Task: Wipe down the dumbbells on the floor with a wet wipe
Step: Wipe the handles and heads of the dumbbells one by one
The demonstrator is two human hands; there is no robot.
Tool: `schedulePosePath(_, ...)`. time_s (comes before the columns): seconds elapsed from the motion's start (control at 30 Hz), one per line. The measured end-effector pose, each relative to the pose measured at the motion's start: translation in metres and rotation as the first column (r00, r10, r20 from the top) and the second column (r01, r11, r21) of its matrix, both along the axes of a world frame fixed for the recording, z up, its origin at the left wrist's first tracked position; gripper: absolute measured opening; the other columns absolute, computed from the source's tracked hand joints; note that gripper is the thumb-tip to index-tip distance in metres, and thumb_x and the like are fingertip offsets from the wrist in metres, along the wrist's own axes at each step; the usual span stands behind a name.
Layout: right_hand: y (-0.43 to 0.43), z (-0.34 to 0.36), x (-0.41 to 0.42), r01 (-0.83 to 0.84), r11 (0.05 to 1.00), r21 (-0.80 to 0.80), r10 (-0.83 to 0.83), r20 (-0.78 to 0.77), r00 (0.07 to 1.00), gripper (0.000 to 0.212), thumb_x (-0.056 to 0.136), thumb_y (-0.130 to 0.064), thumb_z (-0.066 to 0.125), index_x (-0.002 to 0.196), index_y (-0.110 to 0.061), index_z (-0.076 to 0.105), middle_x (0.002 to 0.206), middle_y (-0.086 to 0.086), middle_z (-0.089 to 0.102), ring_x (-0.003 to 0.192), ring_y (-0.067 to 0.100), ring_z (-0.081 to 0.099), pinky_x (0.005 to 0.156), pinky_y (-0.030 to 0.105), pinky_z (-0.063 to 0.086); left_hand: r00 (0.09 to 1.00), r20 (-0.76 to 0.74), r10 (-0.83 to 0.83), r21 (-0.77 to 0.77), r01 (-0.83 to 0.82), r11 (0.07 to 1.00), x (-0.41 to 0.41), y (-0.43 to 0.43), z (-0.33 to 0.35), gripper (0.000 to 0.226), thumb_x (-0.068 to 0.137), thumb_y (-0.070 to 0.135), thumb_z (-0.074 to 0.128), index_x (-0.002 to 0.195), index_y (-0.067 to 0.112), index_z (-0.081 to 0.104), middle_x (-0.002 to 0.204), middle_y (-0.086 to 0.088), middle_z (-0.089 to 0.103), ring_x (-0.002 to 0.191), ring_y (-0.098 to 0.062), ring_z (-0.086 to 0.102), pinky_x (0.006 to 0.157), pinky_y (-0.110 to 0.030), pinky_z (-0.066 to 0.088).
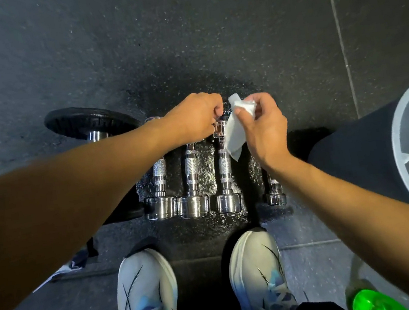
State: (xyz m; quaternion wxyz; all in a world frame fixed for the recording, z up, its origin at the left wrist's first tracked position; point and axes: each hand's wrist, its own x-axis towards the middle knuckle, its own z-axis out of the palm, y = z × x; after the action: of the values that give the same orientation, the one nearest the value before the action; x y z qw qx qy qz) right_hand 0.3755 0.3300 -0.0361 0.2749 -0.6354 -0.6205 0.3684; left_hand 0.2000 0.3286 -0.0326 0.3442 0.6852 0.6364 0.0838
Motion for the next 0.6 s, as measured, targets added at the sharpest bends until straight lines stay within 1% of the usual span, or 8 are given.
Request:
schedulePosePath(0.07, 0.008, 0.0, 0.001, -0.107, 0.994, -0.018, 0.107, 0.039, 0.993, 0.016, 0.101, -0.022, 0.059, 0.116, -0.02, 0.066, 0.095, -0.008, 0.068, 0.087, 0.007, 0.065, 0.086, 0.035, 0.057, 0.992, -0.125, 0.015, 0.078, -0.005, 0.997, 0.007, -0.009, 0.006, 0.011, 0.087, 0.007, 0.057, 0.089, 0.015, 0.065, 0.091, -0.004, 0.066, 0.08, -0.023, 0.065, 0.07, -0.037, 0.056)
schedulePosePath(0.13, 0.004, 0.001, 0.005, -0.322, 0.944, -0.079, 0.328, 0.092, 0.94, 0.025, 0.105, -0.015, 0.05, 0.124, -0.017, 0.066, 0.098, -0.003, 0.071, 0.088, 0.001, 0.068, 0.088, 0.026, 0.056, 0.986, -0.156, -0.059, 0.117, 0.078, 0.99, 0.019, -0.027, 0.009, 0.023, 0.091, 0.009, 0.052, 0.069, 0.016, 0.058, 0.069, -0.002, 0.061, 0.059, -0.017, 0.062, 0.055, -0.031, 0.053)
schedulePosePath(0.17, -0.001, -0.002, 0.007, -0.44, 0.894, -0.087, 0.448, 0.138, 0.883, 0.031, 0.105, -0.01, 0.048, 0.132, -0.013, 0.064, 0.11, 0.006, 0.072, 0.099, 0.009, 0.07, 0.094, 0.03, 0.055, 0.981, -0.141, -0.13, 0.101, 0.145, 0.984, 0.025, -0.039, 0.008, 0.03, 0.093, 0.01, 0.052, 0.065, 0.019, 0.053, 0.063, 0.001, 0.057, 0.053, -0.013, 0.059, 0.052, -0.029, 0.053)
schedulePosePath(0.27, -0.015, -0.015, 0.017, -0.67, 0.735, -0.103, 0.67, 0.261, 0.695, 0.055, 0.102, 0.005, 0.046, 0.155, -0.007, 0.039, 0.162, 0.013, 0.037, 0.15, 0.025, 0.035, 0.123, 0.042, 0.031, 0.922, -0.147, -0.357, 0.035, 0.366, 0.93, 0.038, -0.072, 0.0, 0.027, 0.093, 0.007, 0.052, 0.069, 0.018, 0.05, 0.072, 0.0, 0.059, 0.059, -0.016, 0.061, 0.058, -0.035, 0.057)
schedulePosePath(0.37, -0.026, -0.034, 0.033, -0.827, 0.56, 0.036, 0.768, 0.35, 0.535, 0.06, 0.099, 0.006, 0.057, 0.155, -0.01, 0.041, 0.164, 0.01, 0.032, 0.153, 0.027, 0.028, 0.12, 0.05, 0.034, 0.858, -0.192, -0.477, -0.056, 0.476, 0.878, 0.046, -0.089, -0.012, 0.014, 0.089, 0.004, 0.055, 0.08, 0.011, 0.064, 0.08, -0.005, 0.065, 0.068, -0.021, 0.063, 0.064, -0.036, 0.058)
schedulePosePath(0.47, -0.024, -0.041, 0.044, -0.929, 0.371, 0.016, 0.866, 0.356, 0.352, 0.054, 0.1, 0.003, 0.056, 0.152, -0.009, 0.047, 0.16, 0.01, 0.042, 0.151, 0.025, 0.033, 0.12, 0.046, 0.036, 0.83, -0.242, -0.502, -0.082, 0.498, 0.863, 0.045, -0.094, -0.015, 0.012, 0.091, 0.005, 0.056, 0.088, 0.011, 0.067, 0.085, -0.003, 0.068, 0.067, -0.018, 0.063, 0.055, -0.03, 0.049)
schedulePosePath(0.53, -0.015, -0.034, 0.044, -0.934, 0.357, 0.035, 0.853, 0.395, 0.341, 0.05, 0.103, -0.004, 0.048, 0.152, -0.009, 0.046, 0.16, 0.01, 0.042, 0.15, 0.024, 0.036, 0.121, 0.045, 0.035, 0.836, -0.24, -0.494, -0.045, 0.499, 0.866, 0.041, -0.096, -0.022, 0.012, 0.092, 0.01, 0.054, 0.095, 0.012, 0.065, 0.09, -0.002, 0.07, 0.068, -0.017, 0.065, 0.054, -0.031, 0.053)
schedulePosePath(0.6, -0.005, -0.021, 0.037, -0.842, 0.537, 0.05, 0.784, 0.338, 0.52, 0.055, 0.101, 0.001, 0.043, 0.155, -0.008, 0.041, 0.162, 0.009, 0.038, 0.151, 0.022, 0.034, 0.124, 0.036, 0.03, 0.827, -0.222, -0.517, -0.06, 0.518, 0.853, 0.038, -0.096, -0.027, 0.018, 0.092, 0.011, 0.05, 0.102, 0.011, 0.065, 0.106, -0.005, 0.071, 0.082, -0.019, 0.07, 0.064, -0.037, 0.06)
